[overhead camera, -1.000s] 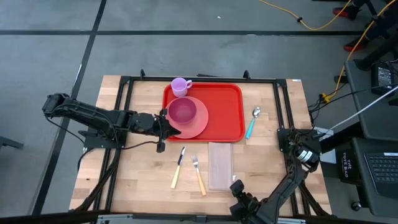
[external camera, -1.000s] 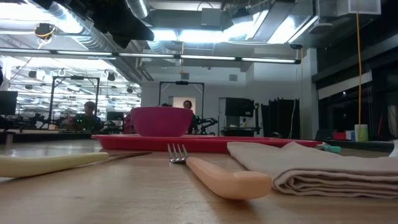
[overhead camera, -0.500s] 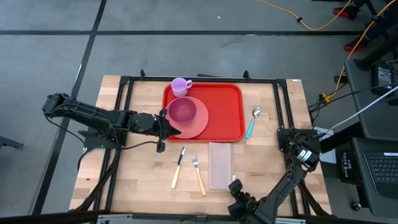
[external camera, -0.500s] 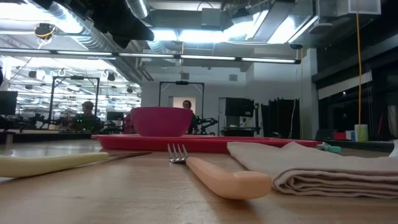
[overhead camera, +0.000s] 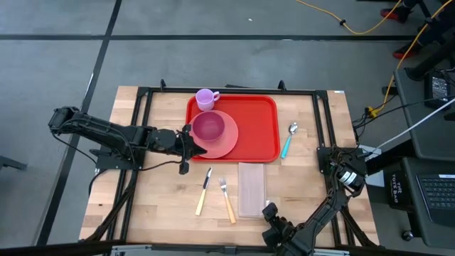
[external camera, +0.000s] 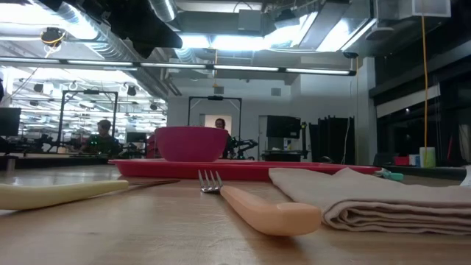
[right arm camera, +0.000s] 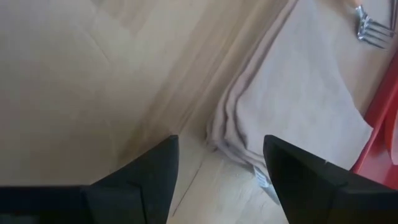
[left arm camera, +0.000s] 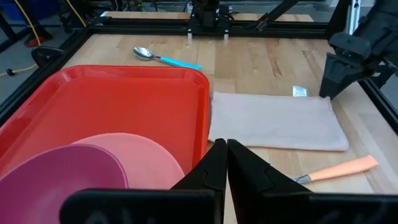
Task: Set up tray
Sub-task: Put the brown napkin on the top right of the orange tray
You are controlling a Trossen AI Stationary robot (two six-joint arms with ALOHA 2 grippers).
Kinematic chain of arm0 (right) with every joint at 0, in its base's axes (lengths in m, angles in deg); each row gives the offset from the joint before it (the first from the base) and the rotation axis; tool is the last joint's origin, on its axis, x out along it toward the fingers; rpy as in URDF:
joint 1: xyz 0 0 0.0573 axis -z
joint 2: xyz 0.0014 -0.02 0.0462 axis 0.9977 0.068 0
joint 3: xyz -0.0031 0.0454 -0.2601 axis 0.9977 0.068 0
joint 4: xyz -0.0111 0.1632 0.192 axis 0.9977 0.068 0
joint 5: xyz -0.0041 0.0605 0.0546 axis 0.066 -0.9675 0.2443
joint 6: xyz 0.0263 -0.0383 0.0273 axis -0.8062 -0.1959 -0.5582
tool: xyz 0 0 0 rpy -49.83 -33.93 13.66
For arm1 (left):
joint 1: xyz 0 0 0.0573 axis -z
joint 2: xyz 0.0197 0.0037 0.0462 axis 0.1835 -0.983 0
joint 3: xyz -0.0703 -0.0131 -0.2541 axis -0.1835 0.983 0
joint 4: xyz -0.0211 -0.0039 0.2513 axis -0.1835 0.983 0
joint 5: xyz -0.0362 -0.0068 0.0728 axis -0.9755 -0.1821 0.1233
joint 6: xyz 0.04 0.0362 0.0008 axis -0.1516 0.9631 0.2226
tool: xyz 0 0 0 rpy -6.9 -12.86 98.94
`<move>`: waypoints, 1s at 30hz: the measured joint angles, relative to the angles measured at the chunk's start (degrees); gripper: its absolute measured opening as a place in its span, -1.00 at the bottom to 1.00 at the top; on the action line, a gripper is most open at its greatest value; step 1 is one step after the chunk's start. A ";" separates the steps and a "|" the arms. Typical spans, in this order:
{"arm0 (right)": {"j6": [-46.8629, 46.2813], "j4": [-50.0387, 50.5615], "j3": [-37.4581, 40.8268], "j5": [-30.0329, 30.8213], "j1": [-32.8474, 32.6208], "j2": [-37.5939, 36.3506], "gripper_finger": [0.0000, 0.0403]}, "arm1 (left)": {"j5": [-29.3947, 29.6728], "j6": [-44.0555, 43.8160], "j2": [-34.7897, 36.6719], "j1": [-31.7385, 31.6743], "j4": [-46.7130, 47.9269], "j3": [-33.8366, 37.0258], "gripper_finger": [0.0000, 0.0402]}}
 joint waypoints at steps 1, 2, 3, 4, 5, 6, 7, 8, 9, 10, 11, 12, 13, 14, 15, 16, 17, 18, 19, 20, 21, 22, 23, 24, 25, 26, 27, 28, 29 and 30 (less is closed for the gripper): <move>0.01 -0.09 0.47 0.27 -0.04 -0.07 0.18 | -0.01 0.00 0.00 0.00 -0.01 0.00 -0.98; 0.00 -0.29 0.99 0.48 -0.07 -0.19 0.18 | -0.01 0.00 0.00 0.00 0.00 0.00 -0.98; 0.04 -0.46 1.55 0.83 -0.09 -0.26 0.18 | 0.01 0.00 0.00 0.00 -0.02 0.00 -0.98; 0.02 -0.58 2.06 1.16 -0.11 -0.33 0.18 | 0.01 0.00 0.00 0.00 -0.02 0.00 -0.98; 0.02 -0.65 2.62 1.55 -0.11 -0.38 0.18 | -0.01 0.00 0.00 0.00 0.00 0.00 -0.98; -0.02 -0.65 2.99 2.16 -0.11 -0.38 0.18 | 0.01 0.01 0.00 0.00 0.00 0.00 -0.97; -0.02 -0.65 3.31 2.97 -0.11 -0.38 0.18 | -0.01 0.00 0.00 0.00 -0.01 0.00 -0.97; 0.00 -0.65 3.59 3.84 -0.15 -0.38 0.18 | 0.01 0.00 0.00 0.00 -0.01 0.00 -0.96; 0.00 -0.65 3.81 4.52 -0.15 -0.35 0.18 | 0.01 0.00 0.00 0.00 0.00 0.00 -0.96; 0.03 -0.61 4.02 4.92 -0.15 -0.34 0.18 | 0.01 0.00 0.00 0.00 0.00 0.00 -0.96; 0.30 -0.61 4.29 5.08 -0.13 -0.34 0.18 | 0.01 0.00 0.00 0.00 -0.02 0.00 -0.96; 1.06 -0.75 4.58 5.17 -0.08 -0.34 0.18 | 0.01 0.00 0.00 0.00 -0.02 0.00 -0.97; 1.59 -0.98 4.82 5.31 -0.07 -0.34 0.18 | 0.01 0.00 0.00 0.00 0.00 0.00 -0.97; 2.22 -1.16 4.95 5.51 -0.07 -0.34 0.18 | 0.01 0.00 0.00 0.00 -0.02 0.00 -0.97; 2.85 -1.55 5.17 5.59 -0.07 -0.34 0.18 | 0.01 0.00 0.00 0.00 -0.02 0.00 -0.98; 3.14 -2.30 5.43 5.61 -0.07 -0.34 0.18 | 0.01 0.00 0.00 0.00 -0.02 0.00 -0.98; 3.26 -2.79 5.56 5.61 -0.07 -0.36 0.18 | 0.01 0.00 0.00 0.00 -0.01 0.00 -0.98; 3.30 -3.09 5.69 5.61 -0.07 -0.36 0.18 | 0.01 0.00 0.00 0.00 -0.02 0.00 -0.98; 3.34 -3.27 5.71 5.59 -0.07 -0.34 0.18 | 0.01 0.00 0.00 0.00 -0.04 0.00 -0.98; 3.72 -3.49 5.72 5.56 -0.07 -0.34 0.18 | 0.01 0.00 0.00 0.00 -0.04 0.00 -0.97; 4.35 -3.78 5.75 5.55 -0.04 -0.34 0.18 | 0.01 0.00 0.00 0.00 -0.04 0.00 -0.97; 5.37 -3.97 5.76 5.54 -0.04 -0.33 0.18 | 0.01 0.00 0.00 0.00 -0.05 0.00 -0.96; 6.55 -4.15 5.76 5.54 -0.04 -0.30 0.18 | 0.01 0.00 0.00 0.00 -0.07 0.00 -0.96; 7.85 -4.36 5.76 5.54 -0.02 -0.29 0.18 | 0.01 0.00 0.00 0.00 -0.07 0.00 -0.96; 9.19 -4.61 5.78 5.61 0.03 -0.27 0.18 | 0.01 0.00 0.00 0.00 -0.07 0.00 -0.96; 9.75 -4.75 5.78 6.00 0.07 -0.27 0.18 | 0.01 0.00 0.00 0.00 -0.09 0.00 -0.96; 10.12 -4.93 5.78 6.65 0.09 -0.23 0.18 | 0.01 0.00 0.00 0.00 -0.09 0.00 -0.97; 10.34 -5.11 5.78 7.34 0.09 -0.19 0.18 | 0.01 -0.03 0.00 0.00 -0.09 0.00 -0.97; 10.56 -5.23 5.78 7.92 0.09 -0.17 0.18 | 0.01 -0.14 0.00 0.00 -0.09 0.00 -0.98; 10.56 -5.32 5.78 8.11 0.11 -0.15 0.18 | 0.01 -0.15 0.00 0.00 -0.09 0.00 -0.98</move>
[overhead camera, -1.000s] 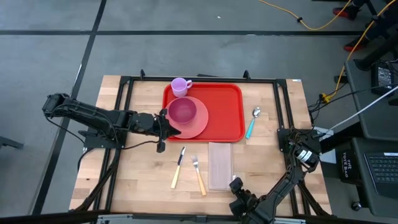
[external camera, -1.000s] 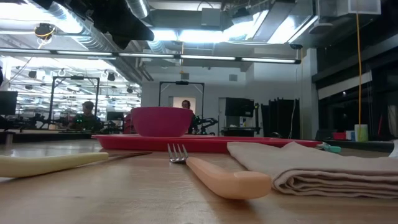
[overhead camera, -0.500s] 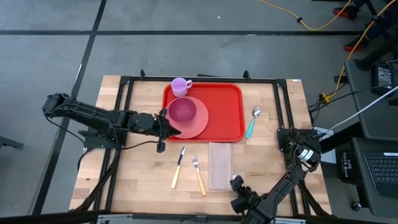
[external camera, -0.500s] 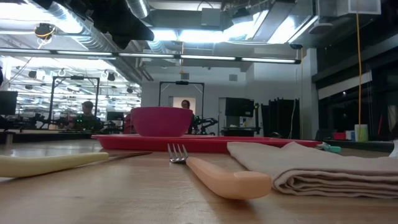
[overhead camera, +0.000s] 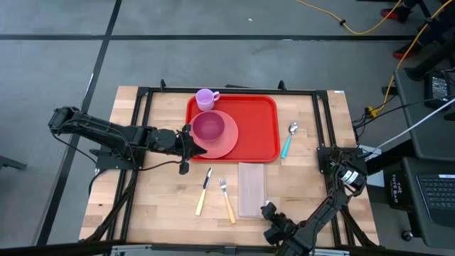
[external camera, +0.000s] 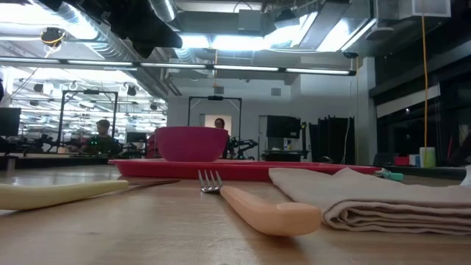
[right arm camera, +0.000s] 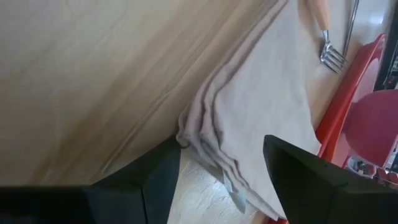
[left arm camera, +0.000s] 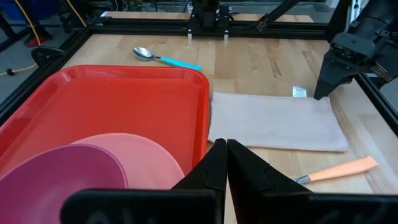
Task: Set up tray
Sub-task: Put the brown napkin on the top right of the orange tray
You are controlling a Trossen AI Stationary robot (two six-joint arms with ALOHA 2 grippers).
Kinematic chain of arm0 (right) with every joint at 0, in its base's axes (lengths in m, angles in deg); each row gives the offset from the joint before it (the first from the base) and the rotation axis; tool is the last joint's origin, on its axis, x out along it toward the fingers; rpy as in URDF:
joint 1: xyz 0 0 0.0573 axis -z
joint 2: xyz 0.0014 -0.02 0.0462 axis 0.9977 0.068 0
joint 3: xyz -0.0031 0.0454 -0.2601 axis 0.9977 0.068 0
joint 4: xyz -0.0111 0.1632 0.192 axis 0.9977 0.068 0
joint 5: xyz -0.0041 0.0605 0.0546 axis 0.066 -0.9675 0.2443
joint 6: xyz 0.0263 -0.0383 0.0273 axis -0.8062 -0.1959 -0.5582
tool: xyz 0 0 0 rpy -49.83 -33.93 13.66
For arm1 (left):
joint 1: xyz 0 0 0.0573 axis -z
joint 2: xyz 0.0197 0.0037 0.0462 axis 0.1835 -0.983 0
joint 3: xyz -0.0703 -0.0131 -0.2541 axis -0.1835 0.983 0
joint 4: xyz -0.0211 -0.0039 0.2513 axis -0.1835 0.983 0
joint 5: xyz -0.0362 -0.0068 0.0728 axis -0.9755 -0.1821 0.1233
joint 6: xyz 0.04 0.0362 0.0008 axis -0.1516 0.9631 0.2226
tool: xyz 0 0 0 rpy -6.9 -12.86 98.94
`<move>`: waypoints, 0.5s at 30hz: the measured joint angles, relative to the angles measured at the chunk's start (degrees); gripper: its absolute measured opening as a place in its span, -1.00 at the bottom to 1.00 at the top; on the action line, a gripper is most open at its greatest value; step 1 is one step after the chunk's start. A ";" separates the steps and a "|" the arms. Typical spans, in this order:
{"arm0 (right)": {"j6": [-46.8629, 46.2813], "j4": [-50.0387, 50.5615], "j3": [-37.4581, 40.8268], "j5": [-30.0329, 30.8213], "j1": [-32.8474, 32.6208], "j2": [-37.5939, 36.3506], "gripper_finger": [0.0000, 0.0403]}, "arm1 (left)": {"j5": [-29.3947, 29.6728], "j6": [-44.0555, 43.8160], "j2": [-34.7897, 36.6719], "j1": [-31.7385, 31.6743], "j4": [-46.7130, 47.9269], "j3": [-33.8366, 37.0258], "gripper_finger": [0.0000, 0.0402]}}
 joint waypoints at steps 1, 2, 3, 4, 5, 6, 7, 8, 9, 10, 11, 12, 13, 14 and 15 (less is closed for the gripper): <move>0.00 -0.13 0.01 -0.01 0.11 0.00 0.18 | 0.00 0.00 0.00 0.00 0.00 0.00 -0.98; -0.01 -0.24 0.01 -0.01 0.15 -0.01 0.18 | 0.00 0.02 0.00 0.00 -0.02 0.00 -0.98; -0.01 -0.30 0.02 0.23 0.17 0.01 0.18 | 0.00 0.02 0.00 0.00 -0.02 0.00 -0.98; -0.02 -0.36 0.02 0.65 0.17 0.04 0.18 | 0.00 0.02 0.00 0.00 -0.02 0.00 -0.98; -0.01 -0.40 0.02 0.91 0.17 0.07 0.18 | 0.00 0.02 0.00 0.00 -0.02 0.00 -0.98; -0.02 -0.46 0.02 0.92 0.18 0.07 0.18 | 0.00 0.03 0.00 0.00 -0.02 0.00 -0.97; -0.02 -0.53 0.02 0.90 0.24 0.07 0.18 | 0.00 0.03 0.00 0.00 -0.02 0.00 -0.97; -0.02 -0.63 0.02 0.90 0.24 0.07 0.18 | 0.00 0.02 0.00 0.00 -0.02 0.00 -0.96; -0.01 -0.77 0.02 0.93 0.24 0.07 0.18 | 0.00 0.02 0.00 0.00 -0.02 0.00 -0.96; 0.00 -0.95 0.04 0.95 0.24 0.07 0.18 | 0.00 0.04 0.00 0.00 -0.02 0.00 -0.96; 0.02 -1.16 0.07 0.99 0.29 0.07 0.18 | 0.00 0.04 0.00 0.00 -0.03 0.00 -0.96; 0.02 -1.38 0.07 0.98 0.32 0.07 0.18 | 0.00 0.04 0.00 0.00 -0.03 0.00 -0.97; 0.02 -1.52 0.07 0.91 0.35 0.07 0.18 | 0.00 0.04 0.00 0.00 -0.04 0.00 -0.97; 0.02 -1.64 0.07 0.85 0.39 0.07 0.18 | 0.00 0.04 0.00 0.00 -0.04 0.00 -0.97; 0.02 -1.79 0.07 0.61 0.39 0.07 0.18 | 0.00 0.04 0.00 0.00 -0.02 0.00 -0.98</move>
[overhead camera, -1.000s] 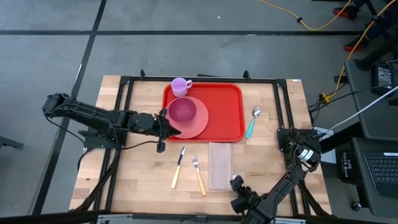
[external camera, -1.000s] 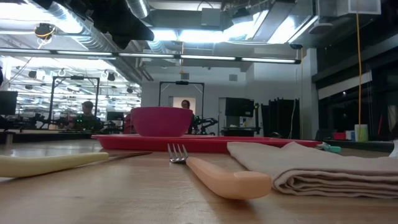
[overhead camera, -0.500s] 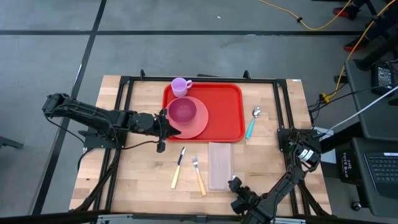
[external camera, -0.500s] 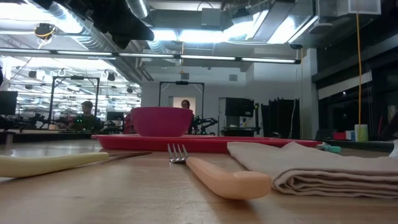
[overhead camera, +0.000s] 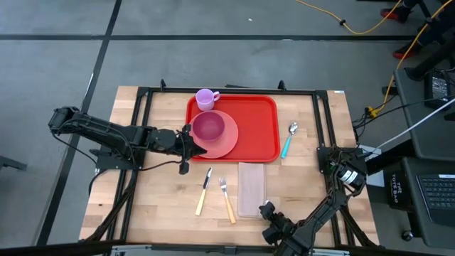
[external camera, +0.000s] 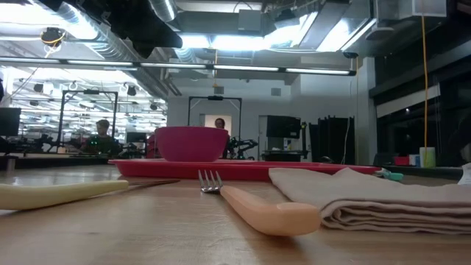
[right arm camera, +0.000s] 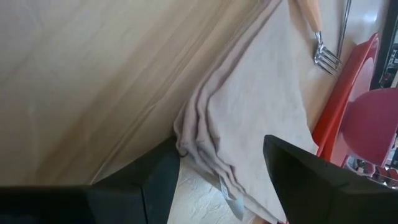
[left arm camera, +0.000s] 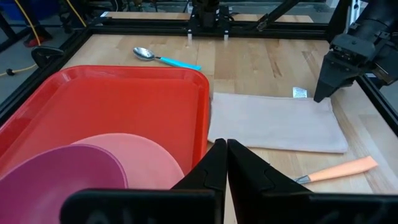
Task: Set up tray
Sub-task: Put the brown napkin on the top right of the orange tray
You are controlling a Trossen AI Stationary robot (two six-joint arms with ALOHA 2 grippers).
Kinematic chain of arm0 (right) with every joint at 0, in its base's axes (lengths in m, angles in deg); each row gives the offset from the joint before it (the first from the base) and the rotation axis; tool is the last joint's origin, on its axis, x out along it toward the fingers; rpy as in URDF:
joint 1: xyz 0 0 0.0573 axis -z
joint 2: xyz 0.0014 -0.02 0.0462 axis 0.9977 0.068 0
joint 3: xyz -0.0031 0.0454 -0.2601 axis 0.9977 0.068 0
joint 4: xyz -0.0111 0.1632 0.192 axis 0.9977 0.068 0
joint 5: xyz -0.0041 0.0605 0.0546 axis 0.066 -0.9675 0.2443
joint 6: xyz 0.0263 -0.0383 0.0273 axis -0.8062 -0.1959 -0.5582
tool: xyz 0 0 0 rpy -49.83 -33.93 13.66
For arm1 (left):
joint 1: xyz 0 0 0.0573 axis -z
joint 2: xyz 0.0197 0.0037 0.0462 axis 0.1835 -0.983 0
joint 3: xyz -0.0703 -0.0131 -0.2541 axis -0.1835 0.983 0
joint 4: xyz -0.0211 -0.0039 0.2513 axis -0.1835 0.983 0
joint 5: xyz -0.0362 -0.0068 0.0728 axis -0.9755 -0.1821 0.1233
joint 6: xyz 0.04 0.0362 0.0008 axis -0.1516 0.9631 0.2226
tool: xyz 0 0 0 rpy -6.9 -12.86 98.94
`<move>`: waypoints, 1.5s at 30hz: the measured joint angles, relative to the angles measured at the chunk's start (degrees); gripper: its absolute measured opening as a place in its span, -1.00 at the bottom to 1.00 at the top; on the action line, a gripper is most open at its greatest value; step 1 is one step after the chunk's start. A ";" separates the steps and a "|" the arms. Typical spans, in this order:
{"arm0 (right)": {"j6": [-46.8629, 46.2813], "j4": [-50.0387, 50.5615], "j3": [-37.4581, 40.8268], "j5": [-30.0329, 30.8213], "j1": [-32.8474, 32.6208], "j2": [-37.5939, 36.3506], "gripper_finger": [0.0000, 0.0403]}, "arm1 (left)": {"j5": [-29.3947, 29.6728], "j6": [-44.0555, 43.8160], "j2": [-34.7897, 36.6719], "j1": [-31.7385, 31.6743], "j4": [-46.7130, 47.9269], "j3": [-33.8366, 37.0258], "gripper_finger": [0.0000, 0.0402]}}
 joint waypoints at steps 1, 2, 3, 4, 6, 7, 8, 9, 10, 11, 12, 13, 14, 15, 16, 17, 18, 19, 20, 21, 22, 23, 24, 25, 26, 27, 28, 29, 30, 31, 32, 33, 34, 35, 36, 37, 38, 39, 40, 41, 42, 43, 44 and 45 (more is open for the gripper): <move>0.02 -0.15 0.00 -0.19 0.02 -0.02 0.18 | 0.00 -0.02 0.00 0.00 -0.02 0.00 -0.98; 0.02 -0.35 0.00 -0.27 0.04 -0.02 0.18 | 0.00 0.01 0.00 0.00 -0.02 0.00 -0.98; -0.04 -0.61 0.00 -0.27 0.06 -0.04 0.18 | 0.00 0.01 0.00 0.00 -0.02 0.00 -0.98; -0.07 -0.84 0.00 -0.27 0.08 -0.02 0.18 | 0.00 0.03 0.00 0.00 -0.02 0.00 -0.98; -0.01 -1.50 0.00 -0.38 0.17 -0.04 0.18 | 0.00 0.01 0.00 0.00 -0.02 0.00 -0.98; 0.03 -1.84 0.00 -0.40 0.24 -0.04 0.18 | 0.00 0.01 0.00 0.00 -0.02 0.00 -0.98; 0.13 -2.16 0.00 -0.40 0.35 -0.04 0.18 | 0.00 0.01 0.00 0.00 -0.02 0.00 -0.98; 0.19 -2.48 0.00 -0.46 0.47 -0.05 0.18 | 0.00 0.01 0.00 0.00 -0.02 0.00 -0.98; 0.18 -2.83 0.00 -0.60 0.61 -0.07 0.18 | 0.00 0.01 0.00 0.00 -0.02 0.00 -0.98; 0.20 -3.16 0.00 -0.68 0.78 -0.09 0.18 | 0.00 0.01 0.00 0.00 -0.02 0.00 -0.98; 0.50 -3.43 0.00 -0.73 0.93 -0.09 0.18 | 0.00 0.01 0.00 0.00 -0.02 0.00 -0.98; 1.22 -3.73 0.00 -0.84 1.09 -0.09 0.18 | 0.00 0.01 0.00 0.00 -0.02 0.00 -0.98; 1.56 -4.09 0.00 -0.99 1.23 -0.10 0.17 | -0.01 0.01 0.00 0.00 -0.02 0.00 -0.98; 1.68 -4.49 0.00 -1.12 1.39 -0.10 0.15 | 0.00 0.01 0.00 0.00 -0.02 0.00 -0.98; 1.67 -4.99 0.00 -1.24 1.55 -0.10 0.13 | 0.00 0.03 0.00 0.00 -0.02 0.00 -0.98; 1.66 -5.49 0.00 -1.29 1.75 -0.11 0.10 | 0.00 0.03 0.00 0.00 -0.02 0.00 -0.98; 1.65 -6.01 -0.02 -1.41 1.88 -0.11 0.06 | 0.00 0.01 0.00 0.00 -0.02 0.00 -0.98; 1.65 -6.59 -0.02 -1.54 2.00 -0.10 0.02 | 0.00 0.01 0.00 0.00 -0.02 0.00 -0.98; 1.67 -7.05 -0.02 -1.81 2.13 -0.09 -0.02 | 0.00 0.02 0.00 0.00 -0.02 0.00 -0.98; 1.70 -7.49 -0.02 -2.36 2.30 -0.09 -0.06 | 0.00 0.03 0.00 0.00 -0.02 0.00 -0.98; 1.66 -7.88 -0.02 -3.08 2.50 -0.11 -0.10 | 0.00 0.03 0.00 0.00 -0.02 0.00 -0.98; 1.46 -8.29 -0.04 -3.62 2.66 -0.11 -0.14 | 0.00 0.02 0.00 0.00 -0.02 0.00 -0.98; 1.30 -8.65 -0.04 -3.81 2.76 -0.11 -0.19 | 0.00 0.01 0.00 0.00 -0.02 0.00 -0.98; 1.30 -8.85 -0.06 -3.78 2.79 -0.09 -0.23 | -0.02 0.03 0.00 0.00 -0.02 0.00 -0.98; 1.31 -9.00 -0.07 -3.77 2.82 -0.09 -0.27 | 0.00 0.05 0.00 0.00 -0.02 0.00 -0.97; 1.30 -9.12 -0.07 -3.90 2.88 -0.09 -0.32 | -0.02 0.05 0.00 0.00 -0.02 0.00 -0.97; 1.29 -9.21 -0.07 -4.11 2.94 -0.08 -0.37 | -0.02 0.03 0.00 0.00 -0.01 0.00 -0.97; 1.29 -9.25 -0.07 -4.26 2.95 -0.04 -0.42 | -0.02 0.02 0.00 0.00 -0.02 0.00 -0.97; 1.29 -9.27 -0.07 -4.29 2.94 -0.02 -0.47 | 0.00 0.04 0.00 0.00 -0.02 0.00 -0.98; 1.28 -9.27 -0.07 -4.39 2.92 0.00 -0.53 | -0.02 0.05 0.00 0.00 -0.02 0.00 -0.98; 1.17 -9.27 -0.07 -4.54 2.92 0.00 -0.58 | -0.02 0.05 0.00 0.00 -0.01 0.00 -0.98; 1.06 -9.27 -0.07 -4.71 2.92 0.00 -0.64 | -0.02 0.05 0.00 0.00 -0.02 0.00 -0.99; 1.00 -9.27 -0.07 -4.75 2.92 0.02 -0.71 | 0.00 0.03 0.00 0.00 -0.02 0.00 -0.99; 0.99 -9.28 -0.07 -4.79 2.90 0.05 -0.77 | 0.00 0.09 0.00 0.00 0.00 0.00 -0.99; 0.98 -9.27 -0.07 -4.86 2.88 0.07 -0.83 | -0.02 0.11 0.00 0.00 0.00 0.00 -0.99; 0.98 -9.22 -0.07 -4.93 2.88 0.07 -0.88 | -0.02 0.11 0.00 0.00 0.00 0.00 -0.99; 0.98 -9.22 -0.07 -4.93 2.88 0.06 -0.89 | -0.02 0.11 0.00 0.00 0.00 0.00 -0.99; 0.98 -9.20 -0.07 -4.89 2.88 0.07 -0.89 | 0.00 0.11 0.00 0.00 0.00 0.00 -0.98; 0.97 -9.18 -0.07 -4.88 2.88 0.07 -0.89 | -0.02 0.11 0.00 0.00 0.00 0.00 -0.97; 0.94 -9.17 -0.08 -4.86 2.88 0.07 -0.89 | -0.02 0.11 0.00 0.00 0.00 0.00 -0.97; 0.70 -9.14 -0.12 -4.83 2.88 0.07 -0.89 | -0.01 0.11 0.00 0.00 0.00 0.00 -0.96; 0.08 -9.10 -0.13 -4.81 2.90 0.07 -0.89 | -0.01 0.11 0.00 0.00 0.00 0.00 -0.96; -0.55 -8.89 -0.26 -4.83 2.92 0.07 -0.89 | -0.02 0.11 0.00 0.00 0.00 0.00 -0.96; -1.41 -8.50 -0.57 -4.95 3.02 0.10 -0.89 | 0.00 0.11 0.00 0.00 0.00 0.00 -0.96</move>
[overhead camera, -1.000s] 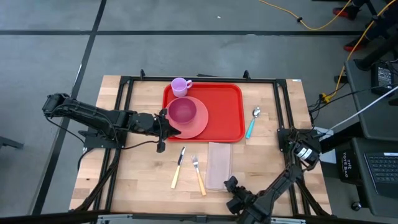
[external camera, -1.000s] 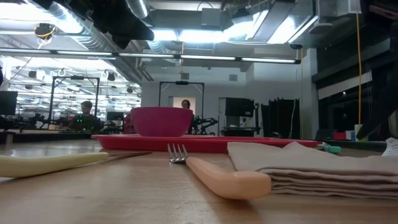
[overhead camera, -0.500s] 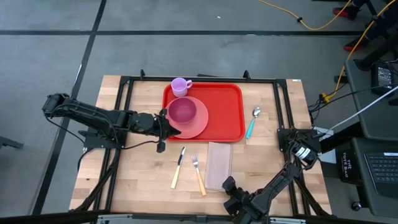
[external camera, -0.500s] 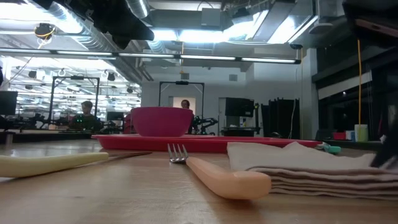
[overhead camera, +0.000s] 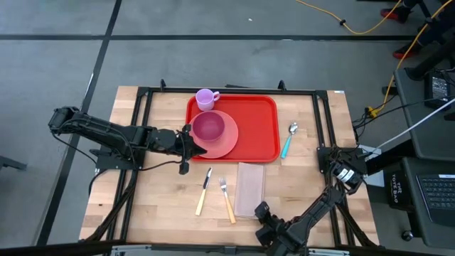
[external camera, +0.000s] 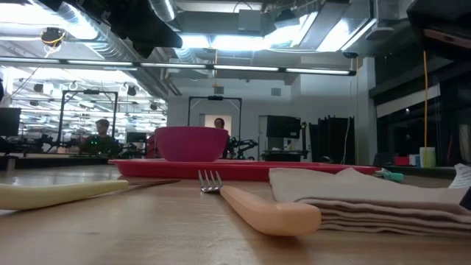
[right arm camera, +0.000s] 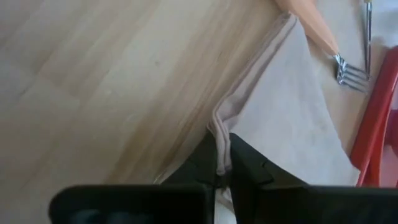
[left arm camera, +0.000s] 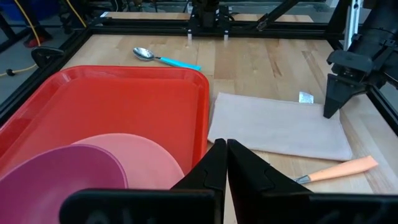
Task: Set up tray
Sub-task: Put the brown napkin on the top right of the orange tray
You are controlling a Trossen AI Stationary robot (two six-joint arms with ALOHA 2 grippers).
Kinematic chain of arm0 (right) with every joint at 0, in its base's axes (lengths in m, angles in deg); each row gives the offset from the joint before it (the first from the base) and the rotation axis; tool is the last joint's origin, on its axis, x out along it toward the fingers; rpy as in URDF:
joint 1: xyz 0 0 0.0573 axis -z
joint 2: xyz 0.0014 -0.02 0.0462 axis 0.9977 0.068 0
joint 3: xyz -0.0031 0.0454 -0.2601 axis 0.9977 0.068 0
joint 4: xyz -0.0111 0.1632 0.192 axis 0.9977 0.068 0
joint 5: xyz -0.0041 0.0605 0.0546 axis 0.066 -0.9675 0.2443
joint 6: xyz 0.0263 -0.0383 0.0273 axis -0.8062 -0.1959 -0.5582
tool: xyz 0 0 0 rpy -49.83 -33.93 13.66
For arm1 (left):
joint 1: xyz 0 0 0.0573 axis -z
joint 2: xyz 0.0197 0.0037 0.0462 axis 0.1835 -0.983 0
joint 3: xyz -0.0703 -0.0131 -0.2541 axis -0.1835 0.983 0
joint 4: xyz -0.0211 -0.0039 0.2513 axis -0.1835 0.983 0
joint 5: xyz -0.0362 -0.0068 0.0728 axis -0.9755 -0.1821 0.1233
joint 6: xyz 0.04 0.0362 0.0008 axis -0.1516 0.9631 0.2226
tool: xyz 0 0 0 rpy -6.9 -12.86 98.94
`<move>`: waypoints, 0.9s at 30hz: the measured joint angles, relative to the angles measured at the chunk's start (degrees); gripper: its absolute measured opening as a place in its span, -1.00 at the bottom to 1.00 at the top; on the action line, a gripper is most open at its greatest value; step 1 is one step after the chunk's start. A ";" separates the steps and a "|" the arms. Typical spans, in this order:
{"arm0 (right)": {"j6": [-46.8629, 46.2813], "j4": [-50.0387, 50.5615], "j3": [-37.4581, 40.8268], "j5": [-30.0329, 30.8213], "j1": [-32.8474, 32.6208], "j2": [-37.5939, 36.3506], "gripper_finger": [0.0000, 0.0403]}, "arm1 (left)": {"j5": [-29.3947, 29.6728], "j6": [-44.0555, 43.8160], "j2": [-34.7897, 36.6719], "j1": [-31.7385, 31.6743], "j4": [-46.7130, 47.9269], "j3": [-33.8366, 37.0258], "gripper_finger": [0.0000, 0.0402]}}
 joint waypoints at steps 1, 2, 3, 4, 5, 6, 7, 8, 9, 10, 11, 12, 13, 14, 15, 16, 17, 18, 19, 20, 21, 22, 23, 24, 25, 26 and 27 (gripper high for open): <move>-0.62 0.47 -0.40 -0.49 0.13 0.03 -0.89 | 0.00 0.00 0.00 0.00 0.00 0.00 -0.96; -1.22 1.07 -0.92 -1.25 0.31 0.03 -0.89 | 0.00 0.00 0.00 0.00 0.00 0.00 -0.97; -2.01 1.84 -1.53 -1.94 0.54 -0.02 -0.89 | -0.01 0.01 0.00 0.00 0.00 0.00 -0.97; -2.66 2.54 -1.98 -2.65 0.75 -0.16 -0.89 | 0.00 0.01 0.00 0.00 -0.02 0.00 -0.97; -3.52 3.40 -2.49 -3.35 0.88 -0.31 -0.89 | -0.01 0.00 0.00 0.00 -0.13 0.00 -0.97; -4.10 4.25 -2.74 -3.94 1.04 -0.86 -0.89 | 0.00 0.00 0.00 0.00 -0.28 0.00 -0.97; -4.92 5.34 -2.84 -4.11 1.14 -1.68 -0.89 | 0.00 0.00 0.00 0.00 -0.41 0.00 -0.96; -5.48 5.90 -2.93 -4.24 1.18 -2.74 -0.89 | -0.02 0.00 0.00 0.00 -0.61 0.00 -0.96; -6.12 6.01 -3.08 -4.23 1.19 -3.71 -0.89 | 0.00 0.02 0.00 0.00 -0.74 0.00 -0.96; -6.44 6.01 -3.16 -4.24 1.19 -4.52 -0.89 | -0.01 0.00 0.00 0.00 -0.79 0.00 -0.96; -6.50 6.06 -3.17 -4.40 1.17 -5.34 -0.89 | 0.00 0.00 0.00 0.00 -0.94 0.00 -0.97; -6.48 6.24 -3.13 -4.79 1.17 -6.16 -0.89 | -0.01 0.00 0.00 0.00 -1.00 0.00 -0.97; -6.67 6.21 -3.12 -5.75 1.24 -7.14 -0.89 | -0.01 0.00 0.00 0.00 -0.99 0.00 -0.97; -7.24 6.17 -3.12 -6.23 1.41 -8.30 -0.89 | -0.02 -0.03 0.00 0.00 -0.99 0.00 -0.98; -8.15 6.14 -3.12 -6.49 1.48 -9.49 -0.89 | -0.01 -0.09 0.00 0.00 -0.99 0.00 -0.98; -8.97 6.13 -3.14 -6.80 1.66 -10.55 -0.89 | -0.02 -0.11 0.00 0.00 -1.01 0.00 -0.98; -9.33 6.08 -3.15 -7.06 1.85 -11.61 -0.89 | -0.04 -0.09 0.00 0.00 -0.98 0.00 -0.98; -9.45 6.11 -3.15 -7.42 1.97 -12.54 -0.89 | -0.11 -0.07 0.00 0.00 -0.98 0.00 -0.98; -9.45 6.09 -3.15 -7.52 2.16 -13.54 -0.89 | -0.25 -0.07 0.00 0.00 -0.98 0.00 -0.97; -9.38 6.17 -3.15 -7.51 2.22 -14.69 -0.89 | -0.24 -0.05 0.00 0.00 -0.98 0.00 -0.97; -9.21 6.34 -3.15 -7.47 2.24 -15.79 -0.89 | -0.26 -0.04 0.00 0.00 -0.98 0.00 -0.96; -8.99 6.44 -3.15 -7.47 2.34 -16.87 -0.89 | -0.24 -0.04 0.00 0.00 -0.99 0.00 -0.96; -8.61 6.44 -3.15 -7.47 2.52 -17.84 -0.89 | -0.24 -0.02 0.00 0.00 -0.98 0.00 -0.96; -8.27 6.51 -3.15 -7.52 2.68 -18.81 -0.89 | -0.24 -0.05 0.00 0.00 -0.99 0.00 -0.96; -7.97 6.69 -3.15 -7.54 2.83 -19.79 -0.89 | -0.24 -0.09 0.00 0.00 -1.01 0.00 -0.96; -7.87 6.82 -3.15 -7.57 3.07 -20.81 -0.89 | -0.24 -0.11 0.00 0.00 -1.09 0.00 -0.97; -7.71 6.83 -3.15 -7.53 3.32 -21.84 -0.89 | -0.26 -0.11 0.00 0.00 -1.14 0.00 -0.97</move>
